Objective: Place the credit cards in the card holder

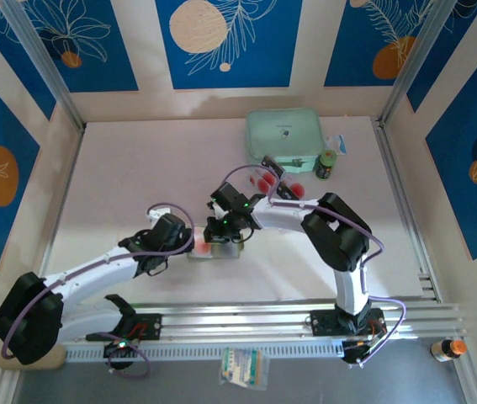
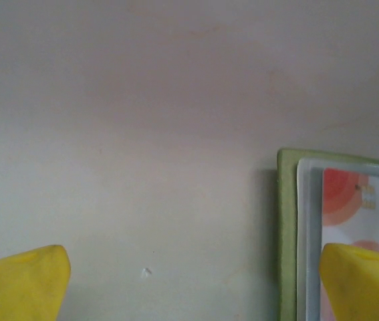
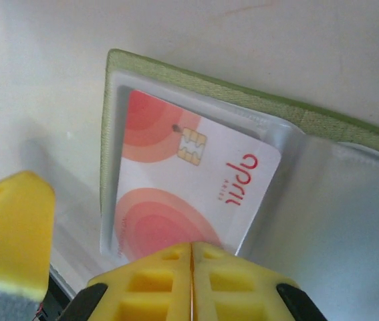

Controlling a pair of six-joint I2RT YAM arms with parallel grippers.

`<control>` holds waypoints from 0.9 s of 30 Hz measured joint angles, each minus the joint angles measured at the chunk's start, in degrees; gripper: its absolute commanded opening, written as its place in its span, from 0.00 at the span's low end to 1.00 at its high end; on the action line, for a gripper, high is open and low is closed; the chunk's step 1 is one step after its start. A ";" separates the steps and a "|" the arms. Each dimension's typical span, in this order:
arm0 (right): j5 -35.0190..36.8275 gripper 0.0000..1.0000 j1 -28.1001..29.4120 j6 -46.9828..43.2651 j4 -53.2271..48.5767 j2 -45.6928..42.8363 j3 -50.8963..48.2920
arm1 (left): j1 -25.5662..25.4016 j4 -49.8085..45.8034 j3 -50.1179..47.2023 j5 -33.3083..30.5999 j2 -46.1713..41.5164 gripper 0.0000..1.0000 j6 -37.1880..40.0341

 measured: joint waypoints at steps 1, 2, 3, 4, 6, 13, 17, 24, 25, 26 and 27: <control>0.15 0.08 -0.09 -0.02 -0.11 -0.57 0.00 | 0.37 -0.15 0.26 0.00 0.26 0.96 -0.02; 0.24 0.08 -0.20 0.00 -0.20 -1.09 0.00 | 0.70 -0.26 0.37 0.02 0.74 0.95 -0.04; 0.48 0.08 -0.24 -0.04 -0.24 -1.53 0.00 | 0.92 -0.31 0.37 0.02 1.16 0.96 -0.11; 0.63 0.08 -0.28 -0.02 -0.31 -1.84 0.00 | 1.11 -0.50 0.37 0.04 1.77 0.96 -0.24; 1.09 0.08 -0.46 -0.04 -0.31 -2.05 0.00 | 1.33 -0.87 0.37 0.04 2.78 0.96 -0.48; 2.71 0.06 -0.90 -0.04 -1.62 -1.99 -0.11 | 1.49 -0.85 -0.87 0.04 3.28 0.96 -1.07; 2.86 0.06 -0.94 -0.04 -1.57 -1.66 -0.11 | 1.60 -0.85 -1.42 0.02 3.32 0.95 -1.07; 3.02 0.06 -0.92 -0.04 -1.84 1.05 -0.11 | 1.68 -0.61 -2.01 0.04 3.96 0.95 -1.09; 3.02 0.06 -0.92 -0.04 -1.81 1.16 -0.11 | 1.68 -0.61 -2.08 0.04 4.04 0.95 -1.09; 2.99 0.06 -0.92 -0.04 -1.84 1.16 -0.09 | 1.68 -0.61 -2.12 0.04 4.09 0.95 -1.09; 2.99 0.06 -0.92 -0.04 -1.84 1.16 -0.02 | 1.68 -0.63 -2.16 0.04 4.09 0.95 -1.09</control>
